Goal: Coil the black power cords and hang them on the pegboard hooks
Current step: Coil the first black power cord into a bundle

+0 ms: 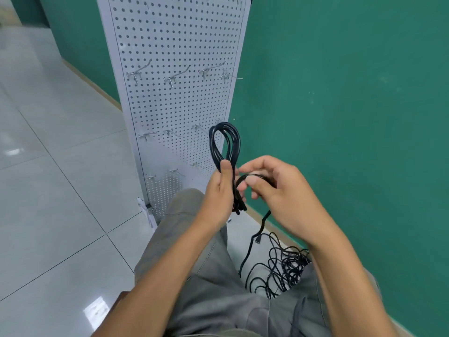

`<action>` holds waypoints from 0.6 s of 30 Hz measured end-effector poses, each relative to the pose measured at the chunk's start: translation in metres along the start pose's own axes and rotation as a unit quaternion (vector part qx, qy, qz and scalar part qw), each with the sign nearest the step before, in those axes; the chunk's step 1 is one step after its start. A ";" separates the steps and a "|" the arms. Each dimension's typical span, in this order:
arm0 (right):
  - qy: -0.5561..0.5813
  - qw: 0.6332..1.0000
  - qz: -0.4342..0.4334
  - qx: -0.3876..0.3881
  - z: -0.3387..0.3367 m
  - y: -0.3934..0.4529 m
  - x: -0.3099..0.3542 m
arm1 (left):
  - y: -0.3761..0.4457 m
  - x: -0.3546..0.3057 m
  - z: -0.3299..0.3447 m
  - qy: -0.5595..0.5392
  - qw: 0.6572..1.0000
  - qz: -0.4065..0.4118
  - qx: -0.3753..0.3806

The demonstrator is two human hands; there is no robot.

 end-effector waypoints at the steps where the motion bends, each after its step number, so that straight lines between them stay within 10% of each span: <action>1: 0.023 1.000 0.007 -0.013 -0.003 0.000 -0.003 | -0.002 0.003 0.006 -0.016 1.000 -0.013 0.015; 11: 0.030 0.978 0.076 -0.193 -0.040 -0.014 -0.035 | -0.013 0.005 0.056 -0.126 0.969 -0.036 0.210; 18: 0.192 0.974 0.040 -0.112 -0.031 -0.020 -0.051 | -0.014 -0.017 0.056 -0.345 0.903 -0.039 0.253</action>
Point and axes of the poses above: each hand's wrist, its own y-axis towards the middle knuckle, its own z-axis out of the palm, x = y × z, the point moved 9 cm from there along y, towards the middle knuckle, and after that the axes turned 10 degrees about x, right-handed, at the moved point
